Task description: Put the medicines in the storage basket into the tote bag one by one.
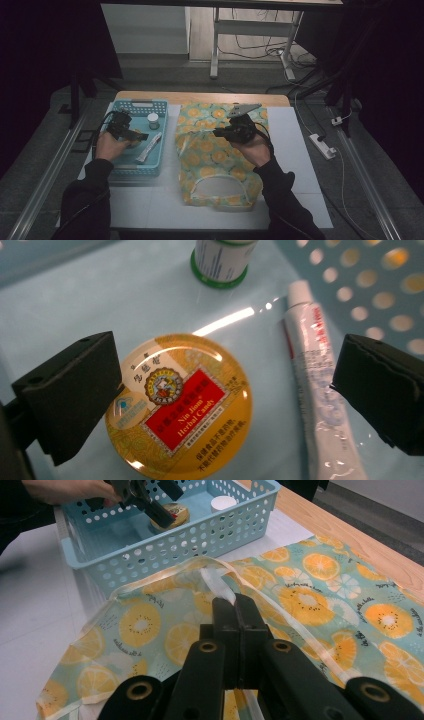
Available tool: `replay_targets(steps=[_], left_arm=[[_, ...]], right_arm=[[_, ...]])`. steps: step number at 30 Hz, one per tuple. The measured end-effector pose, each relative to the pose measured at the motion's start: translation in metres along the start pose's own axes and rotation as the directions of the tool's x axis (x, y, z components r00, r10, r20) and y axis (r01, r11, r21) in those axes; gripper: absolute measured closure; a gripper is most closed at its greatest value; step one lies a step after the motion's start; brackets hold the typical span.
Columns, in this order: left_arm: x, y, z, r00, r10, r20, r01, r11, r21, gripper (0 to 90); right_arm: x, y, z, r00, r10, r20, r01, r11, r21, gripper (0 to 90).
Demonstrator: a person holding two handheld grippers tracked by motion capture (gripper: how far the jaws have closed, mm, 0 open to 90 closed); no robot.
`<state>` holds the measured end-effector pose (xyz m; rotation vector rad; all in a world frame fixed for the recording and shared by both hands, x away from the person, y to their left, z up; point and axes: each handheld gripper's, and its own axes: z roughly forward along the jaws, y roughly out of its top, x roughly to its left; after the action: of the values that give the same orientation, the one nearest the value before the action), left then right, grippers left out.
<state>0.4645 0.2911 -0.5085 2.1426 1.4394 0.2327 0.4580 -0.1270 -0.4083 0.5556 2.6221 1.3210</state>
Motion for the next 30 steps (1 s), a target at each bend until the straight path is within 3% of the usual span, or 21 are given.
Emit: replay_targets(steps=[4,7,12,14,15,21,23,27,30], left_arm=[[0.003,0.000,0.005,0.9997,-0.007,-0.024,0.008,0.9990,0.043,0.0],[0.004,0.001,0.005,0.9997,-0.018,-0.019,0.018,0.9989,0.042,0.0],[0.007,0.002,0.005,0.9983,-0.031,-0.049,0.033,0.9982,0.050,0.0],[0.006,0.004,0.005,0.9970,-0.019,-0.074,0.023,0.9985,0.050,0.0],[0.007,0.003,0.006,0.9973,-0.028,-0.068,0.032,0.9975,0.063,0.0],[0.003,0.005,0.014,0.9921,-0.020,-0.124,0.039,0.9877,0.152,0.2],[0.002,0.005,0.014,0.9895,-0.026,-0.142,0.049,0.9855,0.162,1.9],[0.002,0.004,0.015,0.9858,-0.039,-0.163,0.070,0.9788,0.193,18.0],[0.001,0.004,0.015,0.9843,-0.046,-0.170,0.081,0.9755,0.204,19.9]], right_arm=[[0.000,0.000,0.000,1.0000,0.000,-0.002,0.000,1.000,-0.001,90.0],[0.000,0.000,0.000,1.0000,0.000,-0.002,0.000,1.000,0.000,90.0],[0.001,0.000,0.001,1.0000,-0.002,-0.004,0.002,1.000,0.002,90.0],[0.001,0.000,0.001,1.0000,-0.001,-0.004,0.001,1.000,0.002,90.0],[0.001,0.000,0.001,1.0000,-0.002,-0.005,0.002,1.000,0.002,90.0],[0.001,0.000,0.001,1.0000,-0.003,-0.006,0.003,1.000,0.001,90.0],[0.001,0.000,0.001,1.0000,-0.004,-0.005,0.004,1.000,0.002,90.0],[0.001,0.000,0.001,1.0000,-0.003,-0.004,0.003,1.000,0.001,90.0],[0.001,0.000,0.001,1.0000,-0.004,-0.004,0.004,1.000,0.001,90.0]])
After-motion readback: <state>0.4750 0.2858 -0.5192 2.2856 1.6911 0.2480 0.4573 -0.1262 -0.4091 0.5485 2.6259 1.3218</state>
